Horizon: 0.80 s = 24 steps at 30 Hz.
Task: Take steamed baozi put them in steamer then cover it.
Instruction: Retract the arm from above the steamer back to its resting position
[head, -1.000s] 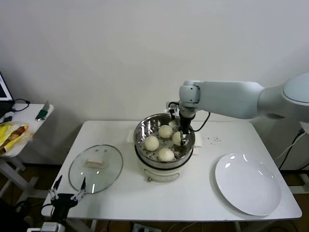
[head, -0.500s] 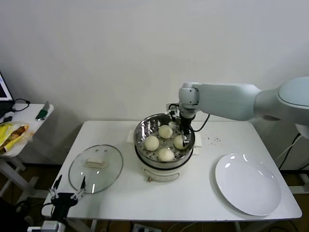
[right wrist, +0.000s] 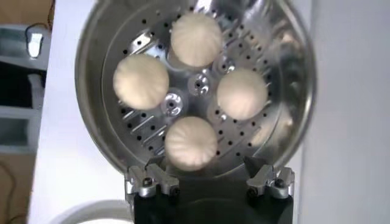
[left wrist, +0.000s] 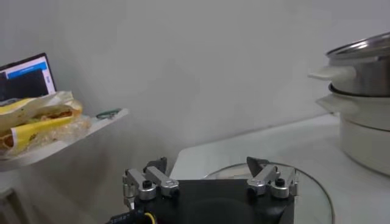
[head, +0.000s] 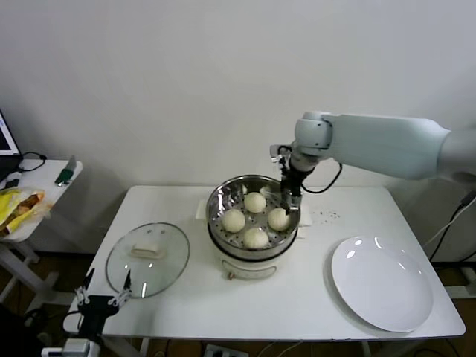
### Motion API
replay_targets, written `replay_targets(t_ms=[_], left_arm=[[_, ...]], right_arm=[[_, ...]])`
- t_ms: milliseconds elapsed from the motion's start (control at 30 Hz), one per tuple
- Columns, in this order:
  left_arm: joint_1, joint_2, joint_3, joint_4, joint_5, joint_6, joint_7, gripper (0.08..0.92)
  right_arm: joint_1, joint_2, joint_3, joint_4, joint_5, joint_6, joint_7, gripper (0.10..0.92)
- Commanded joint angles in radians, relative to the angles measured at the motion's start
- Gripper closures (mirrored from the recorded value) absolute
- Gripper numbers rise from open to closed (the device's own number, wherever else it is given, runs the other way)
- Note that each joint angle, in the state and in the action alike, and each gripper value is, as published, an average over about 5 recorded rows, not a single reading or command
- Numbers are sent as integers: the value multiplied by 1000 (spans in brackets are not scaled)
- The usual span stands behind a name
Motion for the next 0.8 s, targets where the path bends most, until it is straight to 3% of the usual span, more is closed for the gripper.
replay_targets(t_ms=[33, 300, 500, 633, 800], left_arm=[[10, -3, 0, -15, 36, -4, 9, 177], [17, -27, 4, -33, 116, -19, 14, 177], [36, -37, -4, -51, 194, -38, 12, 177], [44, -43, -9, -64, 248, -40, 15, 177], [47, -47, -29, -84, 378, -8, 14, 177]], right_arm=[[-139, -348, 248, 194, -45, 249, 425, 203], [-629, -544, 808, 274, 29, 372, 662, 203], [-997, -601, 1193, 340, 59, 447, 783, 203], [-1252, -605, 1441, 398, 44, 490, 827, 203], [-1690, -491, 1893, 475, -21, 492, 820, 203]])
